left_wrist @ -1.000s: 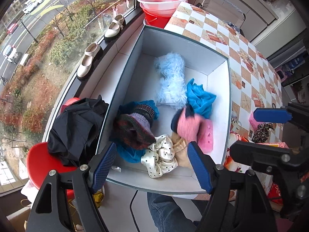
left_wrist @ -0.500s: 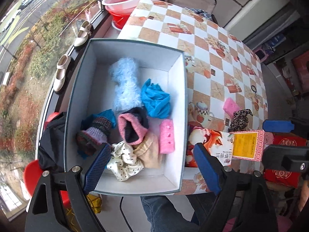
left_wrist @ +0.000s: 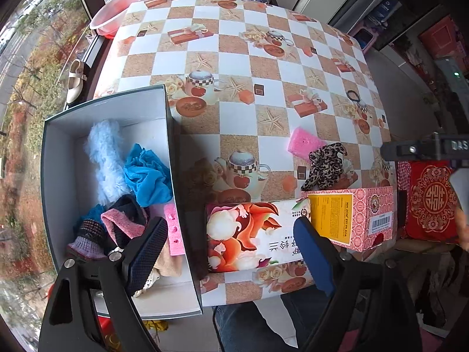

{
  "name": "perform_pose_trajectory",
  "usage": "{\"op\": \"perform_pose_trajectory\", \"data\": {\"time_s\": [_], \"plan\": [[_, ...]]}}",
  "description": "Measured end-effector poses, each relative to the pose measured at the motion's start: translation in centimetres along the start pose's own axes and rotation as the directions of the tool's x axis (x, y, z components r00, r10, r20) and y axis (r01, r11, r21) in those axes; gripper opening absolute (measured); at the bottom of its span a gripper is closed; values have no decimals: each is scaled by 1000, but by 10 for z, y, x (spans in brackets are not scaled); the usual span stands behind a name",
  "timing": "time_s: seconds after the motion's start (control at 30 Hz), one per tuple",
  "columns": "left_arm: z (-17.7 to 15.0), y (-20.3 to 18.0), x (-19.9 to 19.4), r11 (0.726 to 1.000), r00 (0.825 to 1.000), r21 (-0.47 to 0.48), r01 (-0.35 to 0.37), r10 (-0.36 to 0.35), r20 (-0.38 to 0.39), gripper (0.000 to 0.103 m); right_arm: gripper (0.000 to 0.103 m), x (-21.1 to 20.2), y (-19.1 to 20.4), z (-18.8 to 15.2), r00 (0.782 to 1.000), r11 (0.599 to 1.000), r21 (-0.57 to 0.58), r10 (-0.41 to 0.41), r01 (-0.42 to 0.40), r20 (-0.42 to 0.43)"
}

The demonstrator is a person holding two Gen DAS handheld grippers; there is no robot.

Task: Organize soft objects
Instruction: 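Withdraw both open grippers from the box back over the table, then grasp the pink foam sponge with the left gripper while the right grasps the leopard-print scrunchie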

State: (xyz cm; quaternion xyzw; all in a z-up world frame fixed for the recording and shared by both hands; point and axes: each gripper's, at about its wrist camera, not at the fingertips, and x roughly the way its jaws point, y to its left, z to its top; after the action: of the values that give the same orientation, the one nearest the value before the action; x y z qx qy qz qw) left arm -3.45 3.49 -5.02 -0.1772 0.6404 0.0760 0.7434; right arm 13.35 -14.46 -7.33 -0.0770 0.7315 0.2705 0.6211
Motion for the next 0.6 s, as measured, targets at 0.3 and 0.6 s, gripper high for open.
{"op": "perform_pose_trajectory", "data": {"time_s": [0.3,0.6], "plan": [[16,-13,21,997,994,-12,-83,82,-73,90,103,123,-31,46,947,996,-61,39,-62,-320],[69,-78,71,989,990,133,-68,84,-116,90,103,145,-79,40,964,996,-58,-84,72,-251]]}}
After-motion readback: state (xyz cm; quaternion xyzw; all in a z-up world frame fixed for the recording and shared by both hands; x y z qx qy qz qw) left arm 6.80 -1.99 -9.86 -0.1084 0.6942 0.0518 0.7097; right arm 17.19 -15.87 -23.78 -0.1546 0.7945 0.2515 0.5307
